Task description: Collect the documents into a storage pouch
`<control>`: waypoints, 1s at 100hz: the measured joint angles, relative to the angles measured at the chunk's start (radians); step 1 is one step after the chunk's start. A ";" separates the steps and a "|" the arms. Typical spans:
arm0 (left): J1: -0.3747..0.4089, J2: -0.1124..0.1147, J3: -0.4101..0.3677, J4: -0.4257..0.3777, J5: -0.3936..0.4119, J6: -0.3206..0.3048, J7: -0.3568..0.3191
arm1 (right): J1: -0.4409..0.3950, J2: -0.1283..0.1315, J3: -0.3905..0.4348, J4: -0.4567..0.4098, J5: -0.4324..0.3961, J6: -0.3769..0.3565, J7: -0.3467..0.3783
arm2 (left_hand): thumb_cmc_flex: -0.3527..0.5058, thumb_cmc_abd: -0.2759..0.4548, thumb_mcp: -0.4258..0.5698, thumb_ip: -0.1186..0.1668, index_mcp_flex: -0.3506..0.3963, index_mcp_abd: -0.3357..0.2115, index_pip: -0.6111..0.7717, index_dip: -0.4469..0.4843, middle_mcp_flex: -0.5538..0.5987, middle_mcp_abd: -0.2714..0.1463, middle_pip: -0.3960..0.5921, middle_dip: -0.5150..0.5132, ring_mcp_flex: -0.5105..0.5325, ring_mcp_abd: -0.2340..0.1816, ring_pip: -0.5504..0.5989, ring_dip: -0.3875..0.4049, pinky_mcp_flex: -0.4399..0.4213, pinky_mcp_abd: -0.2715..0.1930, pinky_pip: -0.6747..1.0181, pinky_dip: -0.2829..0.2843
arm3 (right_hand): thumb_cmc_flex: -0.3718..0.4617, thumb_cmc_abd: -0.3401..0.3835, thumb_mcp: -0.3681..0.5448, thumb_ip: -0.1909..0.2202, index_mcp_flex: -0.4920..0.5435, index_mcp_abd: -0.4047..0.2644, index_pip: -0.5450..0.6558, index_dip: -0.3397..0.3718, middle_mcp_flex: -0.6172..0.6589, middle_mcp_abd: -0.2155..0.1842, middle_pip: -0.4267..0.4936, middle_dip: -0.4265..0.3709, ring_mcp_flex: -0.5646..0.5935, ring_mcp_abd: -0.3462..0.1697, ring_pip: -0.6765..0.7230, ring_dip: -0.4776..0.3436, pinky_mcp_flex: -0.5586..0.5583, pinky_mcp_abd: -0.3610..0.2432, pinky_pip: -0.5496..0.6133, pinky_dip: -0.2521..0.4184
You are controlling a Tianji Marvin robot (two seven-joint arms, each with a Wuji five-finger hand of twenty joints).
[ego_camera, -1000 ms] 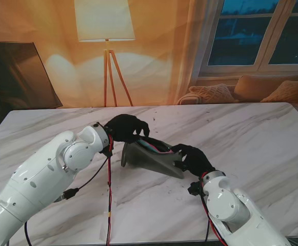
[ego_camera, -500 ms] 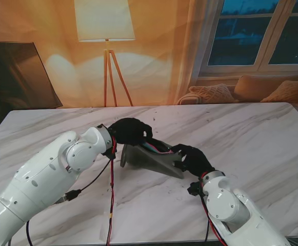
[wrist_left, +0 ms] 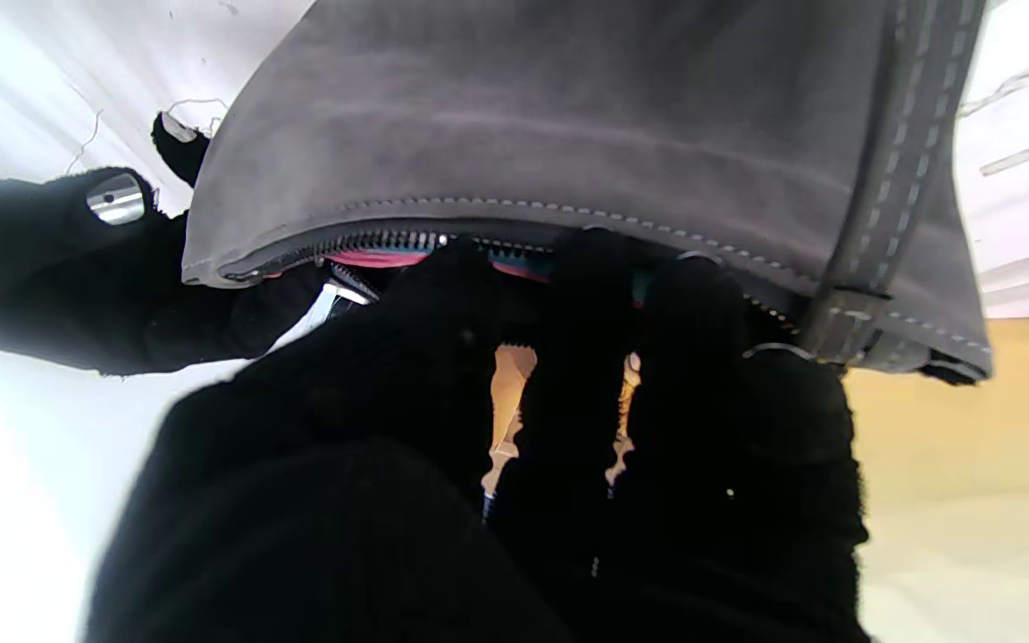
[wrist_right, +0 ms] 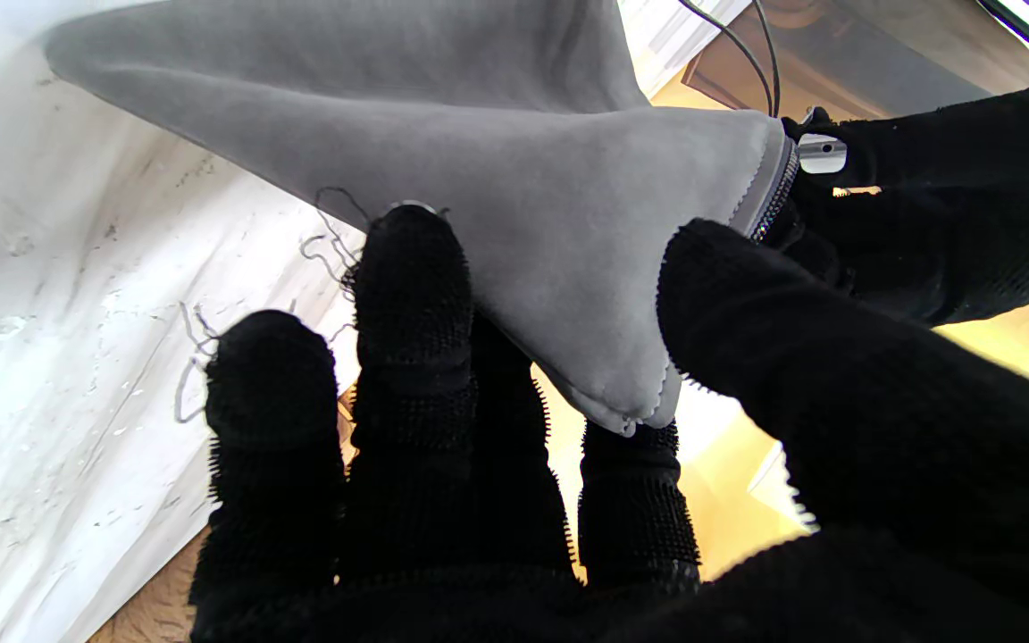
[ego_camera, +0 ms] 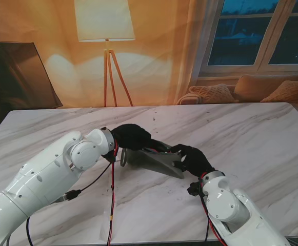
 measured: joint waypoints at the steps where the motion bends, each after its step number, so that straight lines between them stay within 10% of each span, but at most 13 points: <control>1: 0.000 0.000 0.000 0.001 0.000 0.000 -0.001 | 0.000 0.000 0.000 0.000 0.000 0.000 0.000 | 0.000 0.000 0.000 0.000 0.000 0.000 0.000 0.000 0.000 0.000 0.000 0.000 0.000 0.000 0.000 0.000 0.000 0.000 0.000 0.000 | 0.000 0.000 0.000 0.000 0.000 0.000 0.000 0.000 0.000 0.000 0.000 0.000 0.000 0.000 0.000 0.000 0.000 0.000 0.000 0.000; 55: 0.093 0.004 -0.114 -0.092 0.078 -0.007 0.053 | 0.000 0.000 0.000 0.000 0.001 0.000 0.001 | 0.000 0.011 -0.026 0.000 -0.001 0.000 -0.032 -0.004 -0.061 -0.002 -0.166 -0.088 -0.081 0.007 -0.125 -0.051 -0.094 -0.007 -0.044 0.000 | 0.000 0.000 0.000 0.000 0.000 0.000 0.000 0.000 0.000 0.000 0.000 0.000 0.000 0.000 0.000 0.000 0.000 0.000 0.000 0.000; 100: 0.074 0.015 -0.081 -0.084 0.022 0.007 -0.006 | 0.001 0.000 -0.004 0.000 0.002 0.001 0.001 | -0.027 0.085 -0.093 0.000 -0.016 0.000 -0.148 0.006 -0.072 -0.013 -0.231 -0.352 -0.225 -0.006 -0.289 -0.125 -0.258 -0.048 -0.146 0.001 | 0.001 0.001 0.000 0.000 0.013 0.000 0.000 0.000 0.000 0.000 0.000 0.000 0.000 0.000 0.000 0.000 0.000 0.000 0.000 0.000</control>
